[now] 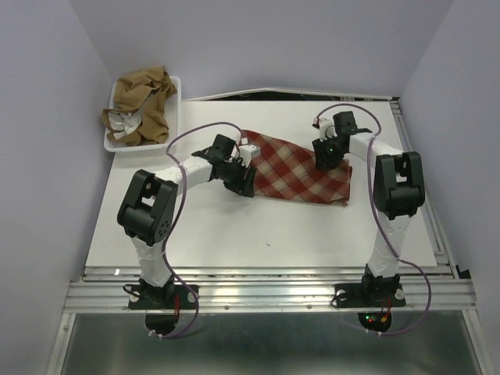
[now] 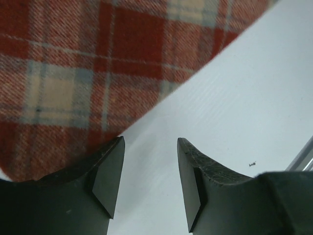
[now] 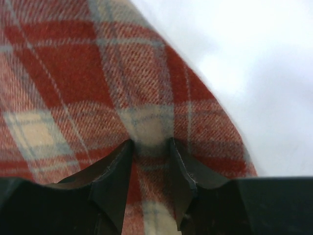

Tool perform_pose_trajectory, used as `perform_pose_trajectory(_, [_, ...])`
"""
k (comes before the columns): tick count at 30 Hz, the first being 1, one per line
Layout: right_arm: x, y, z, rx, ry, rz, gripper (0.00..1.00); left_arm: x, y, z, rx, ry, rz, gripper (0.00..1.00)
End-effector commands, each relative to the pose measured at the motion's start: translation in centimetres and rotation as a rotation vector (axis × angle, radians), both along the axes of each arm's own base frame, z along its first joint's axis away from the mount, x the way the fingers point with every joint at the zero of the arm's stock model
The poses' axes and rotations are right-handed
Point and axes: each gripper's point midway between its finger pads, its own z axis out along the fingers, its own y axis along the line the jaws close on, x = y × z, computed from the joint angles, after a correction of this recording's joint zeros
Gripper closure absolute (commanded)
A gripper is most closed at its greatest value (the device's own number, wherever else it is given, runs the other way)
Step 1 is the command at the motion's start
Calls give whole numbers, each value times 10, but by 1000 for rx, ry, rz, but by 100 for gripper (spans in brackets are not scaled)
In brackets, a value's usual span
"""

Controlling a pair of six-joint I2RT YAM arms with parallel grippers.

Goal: Fold and stack the skirts
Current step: Fold the skirt

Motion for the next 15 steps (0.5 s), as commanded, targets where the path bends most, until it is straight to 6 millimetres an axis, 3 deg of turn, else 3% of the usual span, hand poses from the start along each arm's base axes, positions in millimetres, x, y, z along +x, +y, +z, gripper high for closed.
perform_pose_trajectory(1, [-80, -5, -23, 17, 227, -33, 58, 36, -12, -2, -41, -29, 39, 42])
perform_pose_trajectory(2, [-91, 4, -12, 72, 241, -25, 57, 43, -12, -7, -33, -25, 50, 42])
perform_pose_trajectory(3, [-103, 8, -10, 102, 273, -26, 56, 65, -11, 1, -46, -55, 74, 43])
perform_pose_trajectory(5, [-137, 25, -5, 215, 392, -24, 52, 84, -5, -24, -10, -16, 103, 43])
perform_pose_trajectory(6, [-154, 31, 0, 257, 450, -32, 51, 113, -1, -28, 6, -52, 123, 44])
perform_pose_trajectory(8, [-172, 47, 8, 347, 522, -4, 50, 142, 5, -28, 27, -79, 156, 44])
perform_pose_trajectory(9, [-184, 63, 19, 435, 569, 31, 49, 170, 3, -6, 7, -137, 170, 44])
perform_pose_trajectory(10, [-195, 71, 25, 475, 617, 38, 48, 184, 6, -4, 15, -152, 184, 44])
perform_pose_trajectory(11, [-210, 82, 26, 502, 666, 61, 46, 196, 15, -15, 31, -141, 208, 44])
perform_pose_trajectory(12, [-219, 94, 35, 566, 699, 88, 45, 214, 12, 9, -1, -186, 204, 44])
perform_pose_trajectory(15, [-229, 108, 51, 640, 733, 133, 43, 217, 12, 32, -23, -250, 127, 41])
